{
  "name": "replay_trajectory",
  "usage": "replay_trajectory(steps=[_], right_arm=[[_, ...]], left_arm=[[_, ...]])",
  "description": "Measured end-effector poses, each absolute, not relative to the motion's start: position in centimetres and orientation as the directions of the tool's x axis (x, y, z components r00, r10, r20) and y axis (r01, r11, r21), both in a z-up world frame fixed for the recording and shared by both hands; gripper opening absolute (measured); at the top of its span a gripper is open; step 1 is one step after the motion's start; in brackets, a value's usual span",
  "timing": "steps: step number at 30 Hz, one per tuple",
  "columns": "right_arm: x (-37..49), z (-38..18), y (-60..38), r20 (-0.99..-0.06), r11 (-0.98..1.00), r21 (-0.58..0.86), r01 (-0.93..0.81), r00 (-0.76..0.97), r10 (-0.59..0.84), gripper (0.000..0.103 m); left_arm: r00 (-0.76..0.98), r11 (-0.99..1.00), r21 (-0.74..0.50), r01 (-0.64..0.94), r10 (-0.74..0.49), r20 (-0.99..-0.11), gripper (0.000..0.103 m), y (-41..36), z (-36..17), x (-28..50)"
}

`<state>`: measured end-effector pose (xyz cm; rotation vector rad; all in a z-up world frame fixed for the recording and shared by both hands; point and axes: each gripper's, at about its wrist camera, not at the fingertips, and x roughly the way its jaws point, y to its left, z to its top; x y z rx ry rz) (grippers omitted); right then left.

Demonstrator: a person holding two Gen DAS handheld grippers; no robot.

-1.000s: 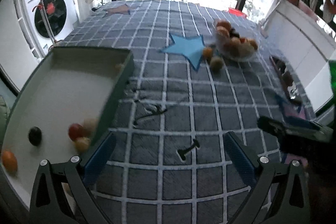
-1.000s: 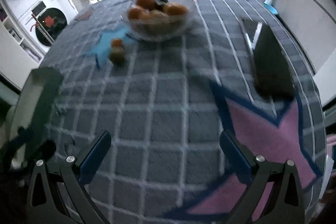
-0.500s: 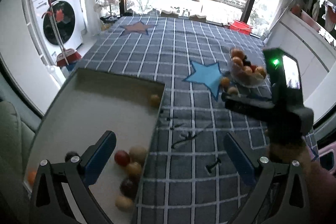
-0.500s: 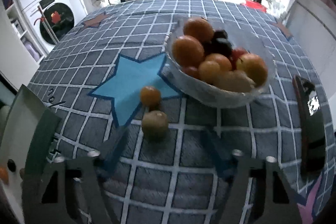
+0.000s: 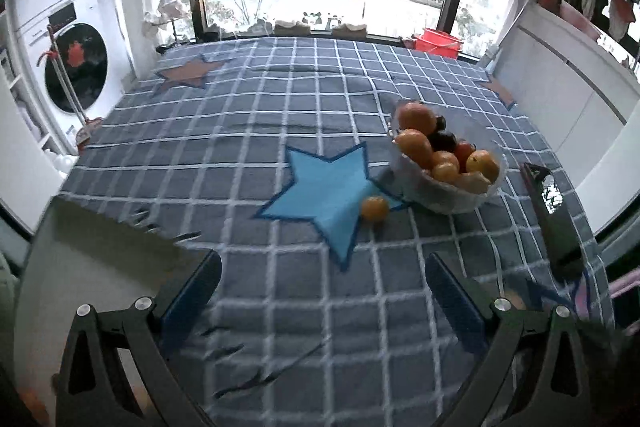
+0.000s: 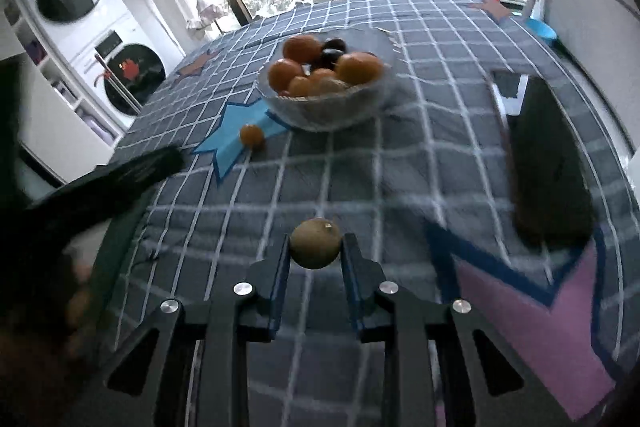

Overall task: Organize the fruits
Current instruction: 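Grasp a kiwi with the right tool while the left tool grasps an apricot, then carry the kiwi and apricot into the white tray and open both tools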

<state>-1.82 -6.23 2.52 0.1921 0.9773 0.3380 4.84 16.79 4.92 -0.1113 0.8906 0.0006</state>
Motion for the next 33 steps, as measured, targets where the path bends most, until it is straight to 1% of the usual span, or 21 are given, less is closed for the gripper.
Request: replay_trajectory(steps=[5, 10, 11, 12, 16, 18, 20, 22, 27, 33], right_arm=[[-4.6, 2.1, -8.2, -0.768, 0.923, 0.345, -0.171, 0.514, 0.383, 0.029], [-6.2, 1.4, -9.0, -0.771, 0.92, 0.355, -0.164, 0.505, 0.388, 0.029], [-6.5, 1.4, -9.1, -0.772, 0.921, 0.352, -0.165, 0.505, 0.386, 0.029], [-6.8, 1.3, -9.1, -0.773, 0.923, 0.349, -0.165, 0.505, 0.383, 0.029], [-7.5, 1.0, -9.2, -0.778, 0.924, 0.345, -0.164, 0.501, 0.379, 0.029], [-7.8, 0.8, -9.3, -0.78, 0.926, 0.342, -0.16, 0.501, 0.374, 0.029], [-8.0, 0.8, -9.3, -0.781, 0.929, 0.338, -0.154, 0.505, 0.367, 0.029], [-8.3, 0.7, -9.3, -0.784, 0.93, 0.338, -0.145, 0.503, 0.363, 0.029], [-9.5, 0.6, -8.9, -0.785, 0.941, 0.308, -0.141, 0.521, 0.335, 0.029], [-10.7, 0.4, -7.8, -0.749, 0.963, 0.242, -0.123, 0.607, 0.265, 0.029]], left_arm=[[0.624, 0.997, -0.049, -0.058, -0.002, -0.782, 0.103, 15.1, 2.7, 8.1], [0.606, 0.997, -0.037, -0.073, 0.015, -0.795, 0.103, 14.6, 1.0, 9.6], [0.603, 0.997, -0.033, -0.075, 0.019, -0.798, 0.1, 14.5, 0.8, 9.7], [0.602, 0.997, -0.028, -0.076, 0.023, -0.798, 0.085, 14.4, 0.6, 9.8], [0.603, 0.996, -0.045, -0.072, 0.007, -0.798, 0.068, 14.3, 0.4, 9.9], [0.615, 0.997, -0.068, -0.044, -0.027, -0.788, 0.035, 14.3, 0.7, 9.6], [0.608, 0.995, -0.102, -0.017, -0.071, -0.791, 0.023, 14.0, 1.2, 8.9], [0.608, 0.996, -0.09, -0.018, -0.061, -0.792, 0.023, 13.7, 1.6, 7.6], [0.615, 0.994, -0.107, 0.004, -0.087, -0.783, 0.023, 14.1, 2.5, 1.0], [0.639, 0.995, -0.082, -0.052, -0.03, -0.769, 0.023, 15.6, 1.8, -7.5]])
